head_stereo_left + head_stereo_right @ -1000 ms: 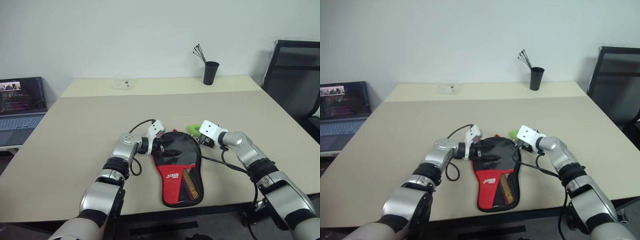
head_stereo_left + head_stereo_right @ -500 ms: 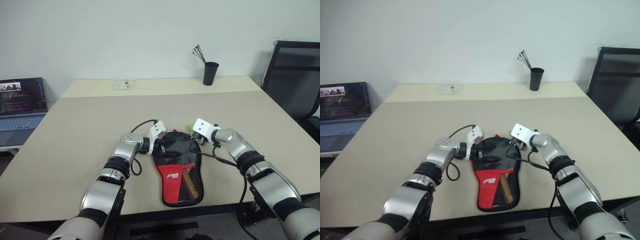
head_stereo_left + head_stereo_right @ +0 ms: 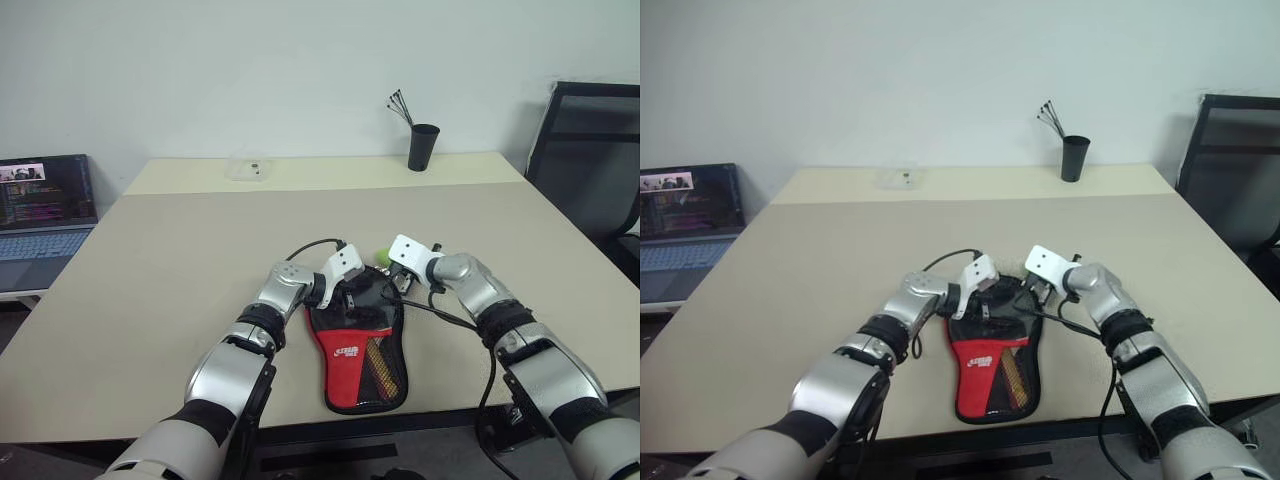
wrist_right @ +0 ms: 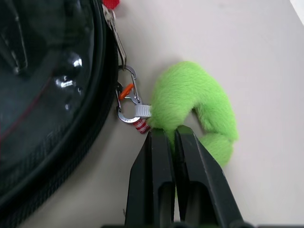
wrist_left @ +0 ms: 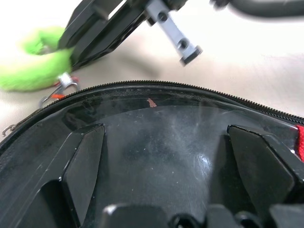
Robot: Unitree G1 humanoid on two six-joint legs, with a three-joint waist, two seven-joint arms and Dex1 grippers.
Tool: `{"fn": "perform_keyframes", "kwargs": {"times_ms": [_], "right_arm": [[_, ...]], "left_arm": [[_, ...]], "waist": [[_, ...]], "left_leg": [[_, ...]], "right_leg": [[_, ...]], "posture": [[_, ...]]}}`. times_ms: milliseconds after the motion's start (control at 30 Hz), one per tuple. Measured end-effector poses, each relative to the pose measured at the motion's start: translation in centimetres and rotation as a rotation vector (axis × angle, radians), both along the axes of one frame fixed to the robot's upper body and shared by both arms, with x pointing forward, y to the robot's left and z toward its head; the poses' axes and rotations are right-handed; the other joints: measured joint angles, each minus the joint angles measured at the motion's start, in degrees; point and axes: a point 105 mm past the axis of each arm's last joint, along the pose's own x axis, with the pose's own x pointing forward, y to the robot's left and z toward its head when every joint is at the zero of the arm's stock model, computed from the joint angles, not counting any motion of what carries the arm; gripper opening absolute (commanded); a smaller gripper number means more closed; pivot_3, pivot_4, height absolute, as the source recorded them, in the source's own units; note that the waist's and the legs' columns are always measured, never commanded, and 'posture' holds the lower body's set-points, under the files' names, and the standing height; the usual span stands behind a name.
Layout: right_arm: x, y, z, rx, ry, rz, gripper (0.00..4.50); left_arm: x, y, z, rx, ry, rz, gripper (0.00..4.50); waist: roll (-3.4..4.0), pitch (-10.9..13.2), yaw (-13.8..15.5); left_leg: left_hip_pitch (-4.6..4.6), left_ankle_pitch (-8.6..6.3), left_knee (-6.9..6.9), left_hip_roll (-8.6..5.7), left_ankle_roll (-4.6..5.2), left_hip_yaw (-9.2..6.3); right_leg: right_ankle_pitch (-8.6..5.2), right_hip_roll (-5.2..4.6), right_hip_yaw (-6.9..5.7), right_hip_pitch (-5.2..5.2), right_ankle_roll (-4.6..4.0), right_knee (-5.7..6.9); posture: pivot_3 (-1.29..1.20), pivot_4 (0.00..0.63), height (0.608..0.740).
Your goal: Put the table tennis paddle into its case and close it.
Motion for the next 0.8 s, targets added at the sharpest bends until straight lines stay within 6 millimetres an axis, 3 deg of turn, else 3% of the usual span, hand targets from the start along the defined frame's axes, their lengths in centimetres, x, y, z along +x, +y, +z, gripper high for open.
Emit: {"fn": "perform_keyframes", "kwargs": {"times_ms": [200,367,633,800], "right_arm": [[-2.4,-1.7,-0.3,0.001,0.043,-0.01,0.03],[-6.3,-3.7,-0.3,-0.027,0.09,0.001,0.03],[-12.4,-3.2,0.3,-0.047,0.188,0.088,0.03],[-17.0,-2.9,-0.7,-0.056,0.311,0.142,0.03]], "left_arm": [[-0.1,-0.4,-0.1,-0.017,0.016,0.001,4.5],[-0.2,-0.7,-0.1,-0.028,0.027,-0.001,4.5],[-0.3,-1.1,-0.2,-0.036,0.041,-0.005,4.5],[-0.4,-1.4,-0.2,-0.045,0.045,-0.008,4.5]], "waist": [[0.05,-0.03,0.24],[0.07,-0.04,0.7],[0.09,-0.07,1.58],[0.07,-0.09,1.69]], "left_leg": [[0.01,0.0,0.01,-0.02,0.0,-0.05],[0.0,-0.01,0.02,-0.06,0.0,-0.03],[0.01,-0.01,0.02,-0.06,-0.01,-0.09],[-0.05,-0.04,0.02,-0.06,-0.05,-0.14]], "right_leg": [[-0.01,0.0,-0.05,0.03,0.01,-0.01],[-0.01,-0.02,-0.05,0.04,0.02,-0.05],[-0.02,-0.03,-0.13,0.07,0.01,-0.1],[-0.04,-0.03,-0.17,0.07,0.01,-0.18]], "posture": [[0.0,0.15,0.74],[0.0,0.15,0.74],[0.0,0.15,0.74],[0.0,0.15,0.74]]}}
